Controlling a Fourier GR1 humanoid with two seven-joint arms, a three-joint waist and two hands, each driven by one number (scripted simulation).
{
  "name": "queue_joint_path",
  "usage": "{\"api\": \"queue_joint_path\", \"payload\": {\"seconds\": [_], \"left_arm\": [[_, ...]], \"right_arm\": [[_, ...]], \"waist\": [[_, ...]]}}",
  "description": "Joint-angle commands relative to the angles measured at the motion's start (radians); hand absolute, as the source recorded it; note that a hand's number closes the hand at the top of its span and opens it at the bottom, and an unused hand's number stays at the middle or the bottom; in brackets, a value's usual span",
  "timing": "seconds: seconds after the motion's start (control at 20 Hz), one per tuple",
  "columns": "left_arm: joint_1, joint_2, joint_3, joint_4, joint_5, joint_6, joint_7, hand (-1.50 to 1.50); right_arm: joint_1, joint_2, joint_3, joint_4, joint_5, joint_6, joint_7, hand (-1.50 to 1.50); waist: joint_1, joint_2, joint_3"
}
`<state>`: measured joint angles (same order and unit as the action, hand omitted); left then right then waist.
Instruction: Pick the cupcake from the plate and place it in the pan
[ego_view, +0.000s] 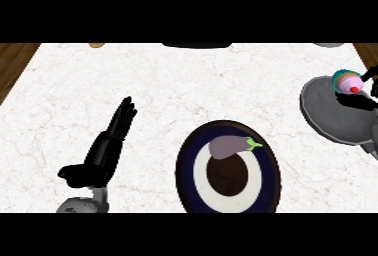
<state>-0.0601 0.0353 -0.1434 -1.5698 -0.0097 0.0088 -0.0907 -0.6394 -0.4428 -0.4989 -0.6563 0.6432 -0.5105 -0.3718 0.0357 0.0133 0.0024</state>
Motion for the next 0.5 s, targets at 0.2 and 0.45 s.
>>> {"api": "queue_joint_path", "payload": {"seconds": [0.2, 0.45], "left_arm": [[-0.014, -0.013, -0.024, -0.003, -0.004, -0.009, 0.009, 0.00], [-0.012, 0.001, -0.012, -0.032, 0.010, -0.022, 0.020, 0.00]], "right_arm": [[-0.087, -0.101, 0.084, 0.315, 0.093, 0.292, 0.108, -1.50], [-0.178, -0.092, 0.049, 0.404, 0.054, 0.345, 0.043, -1.50]], "waist": [[0.035, 0.014, 0.002], [0.041, 0.015, 0.004]]}}
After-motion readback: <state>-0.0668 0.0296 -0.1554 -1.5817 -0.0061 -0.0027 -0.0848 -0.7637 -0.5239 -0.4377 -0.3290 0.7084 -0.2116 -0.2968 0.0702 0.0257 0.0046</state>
